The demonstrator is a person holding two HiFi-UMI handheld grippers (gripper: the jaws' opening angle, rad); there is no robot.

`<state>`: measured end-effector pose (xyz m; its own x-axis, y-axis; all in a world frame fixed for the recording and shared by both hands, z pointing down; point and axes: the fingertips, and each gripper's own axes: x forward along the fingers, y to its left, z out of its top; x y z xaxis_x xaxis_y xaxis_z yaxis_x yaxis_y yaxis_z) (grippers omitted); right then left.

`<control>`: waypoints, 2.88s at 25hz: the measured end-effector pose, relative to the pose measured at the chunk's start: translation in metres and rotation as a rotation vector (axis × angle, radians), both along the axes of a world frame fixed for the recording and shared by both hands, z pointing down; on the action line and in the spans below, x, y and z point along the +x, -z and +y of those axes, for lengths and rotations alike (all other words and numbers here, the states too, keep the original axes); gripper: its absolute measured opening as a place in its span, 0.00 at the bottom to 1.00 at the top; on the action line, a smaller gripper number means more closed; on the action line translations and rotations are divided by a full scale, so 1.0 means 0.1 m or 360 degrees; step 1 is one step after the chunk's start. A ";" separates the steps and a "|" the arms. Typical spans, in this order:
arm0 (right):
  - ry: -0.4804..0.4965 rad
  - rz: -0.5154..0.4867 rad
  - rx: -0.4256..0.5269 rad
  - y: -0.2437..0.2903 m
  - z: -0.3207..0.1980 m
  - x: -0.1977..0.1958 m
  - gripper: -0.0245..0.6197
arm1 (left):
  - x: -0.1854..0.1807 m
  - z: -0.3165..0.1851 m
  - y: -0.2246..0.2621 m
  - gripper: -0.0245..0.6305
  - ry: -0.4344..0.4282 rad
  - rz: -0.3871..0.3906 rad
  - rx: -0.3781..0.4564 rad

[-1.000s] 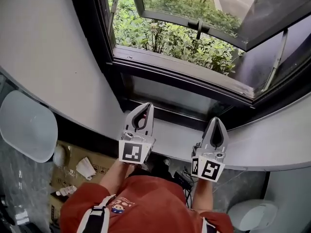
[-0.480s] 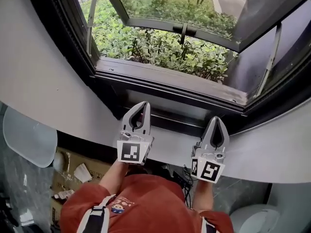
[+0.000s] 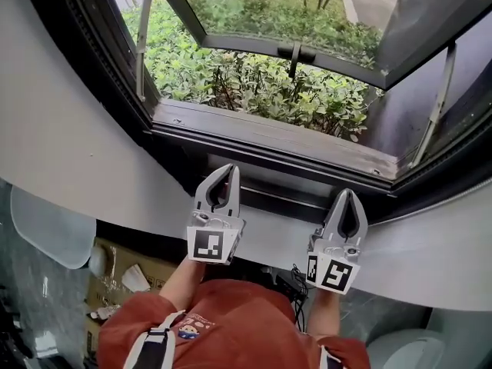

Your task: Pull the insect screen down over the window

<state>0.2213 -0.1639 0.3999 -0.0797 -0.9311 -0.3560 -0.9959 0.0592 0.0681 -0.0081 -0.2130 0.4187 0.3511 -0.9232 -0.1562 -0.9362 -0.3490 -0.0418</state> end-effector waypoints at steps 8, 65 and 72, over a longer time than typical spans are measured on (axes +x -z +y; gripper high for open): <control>-0.0015 0.0052 0.0079 0.28 -0.09 -0.15 0.05 | -0.19 -0.15 0.26 0.04 -0.0010 0.0000 0.0096; -0.0277 0.0831 0.1235 4.49 -0.29 -0.46 0.05 | -0.45 -0.57 4.38 0.05 0.0153 -0.0357 0.1444; -0.0439 0.1097 0.1239 4.96 -0.30 -0.54 0.05 | -0.37 -0.62 4.80 0.05 0.0211 -0.0532 0.1547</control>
